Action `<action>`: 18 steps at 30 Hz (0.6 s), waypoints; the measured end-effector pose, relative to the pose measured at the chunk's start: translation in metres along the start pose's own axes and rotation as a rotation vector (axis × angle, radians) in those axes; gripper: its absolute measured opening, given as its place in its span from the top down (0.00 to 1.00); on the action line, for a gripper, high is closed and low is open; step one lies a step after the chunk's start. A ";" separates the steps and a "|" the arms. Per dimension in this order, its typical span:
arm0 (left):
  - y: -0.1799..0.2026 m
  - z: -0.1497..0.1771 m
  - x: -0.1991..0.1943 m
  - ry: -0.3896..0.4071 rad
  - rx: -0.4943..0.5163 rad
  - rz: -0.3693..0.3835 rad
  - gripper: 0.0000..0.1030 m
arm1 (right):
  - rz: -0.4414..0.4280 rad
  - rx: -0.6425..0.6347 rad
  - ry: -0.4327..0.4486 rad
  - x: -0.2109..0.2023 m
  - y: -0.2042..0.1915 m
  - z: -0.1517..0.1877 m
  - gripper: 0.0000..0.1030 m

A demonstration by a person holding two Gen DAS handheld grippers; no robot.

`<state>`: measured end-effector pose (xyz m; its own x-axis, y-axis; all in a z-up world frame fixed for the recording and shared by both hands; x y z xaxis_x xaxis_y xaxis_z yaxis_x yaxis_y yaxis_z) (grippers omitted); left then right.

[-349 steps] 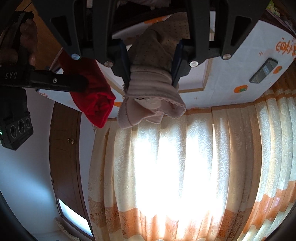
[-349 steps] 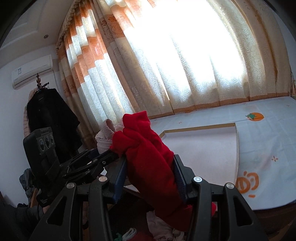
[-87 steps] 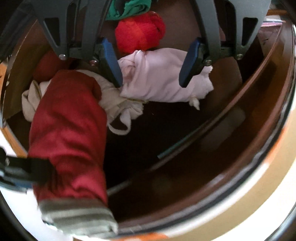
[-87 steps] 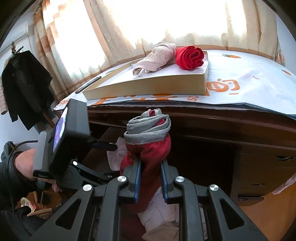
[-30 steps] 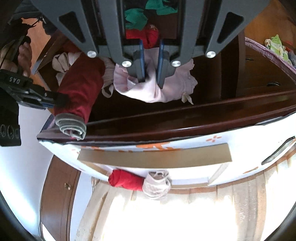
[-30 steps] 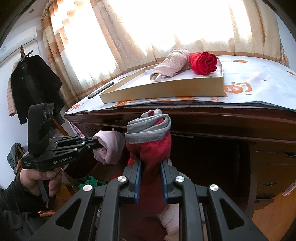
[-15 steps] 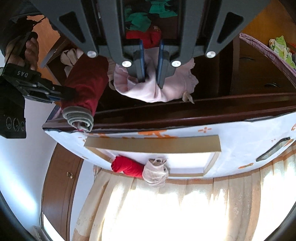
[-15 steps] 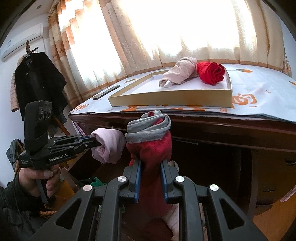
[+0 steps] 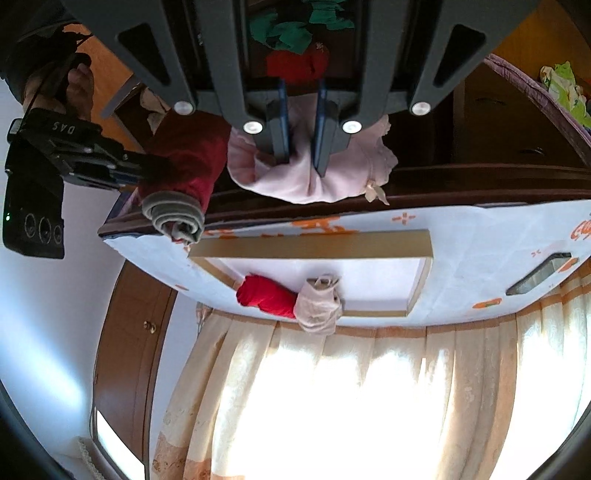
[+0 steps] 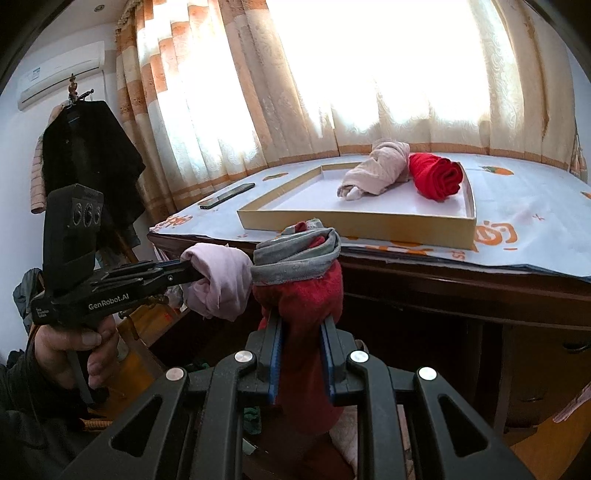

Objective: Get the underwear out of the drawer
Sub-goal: 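Carry the dark red sock with the right gripper while the left gripper carries the pink garment to the tray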

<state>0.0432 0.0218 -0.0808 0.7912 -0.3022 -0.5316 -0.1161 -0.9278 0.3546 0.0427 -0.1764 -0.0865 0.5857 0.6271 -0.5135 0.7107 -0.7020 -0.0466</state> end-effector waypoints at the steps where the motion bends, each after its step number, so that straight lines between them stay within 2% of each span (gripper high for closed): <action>1: 0.001 0.000 -0.001 0.004 0.000 0.003 0.91 | 0.000 -0.001 0.002 -0.001 -0.001 -0.001 0.81; 18: 0.009 -0.013 -0.025 0.077 0.005 0.037 0.91 | -0.001 -0.042 0.059 -0.014 -0.010 -0.017 0.81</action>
<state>0.0305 0.0235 -0.0539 0.8301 -0.3184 -0.4578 -0.1488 -0.9176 0.3685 0.0342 -0.1727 -0.0647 0.6058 0.6477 -0.4620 0.7266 -0.6870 -0.0104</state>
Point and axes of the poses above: each gripper's, at about its wrist camera, not at the fingertips, and x roughly the way its jaws point, y to its right, z to its underside, the point moved 5 cm from there along x, roughly the way its jaws point, and after that the axes turned 12 degrees about -x, right-handed, at the moved point
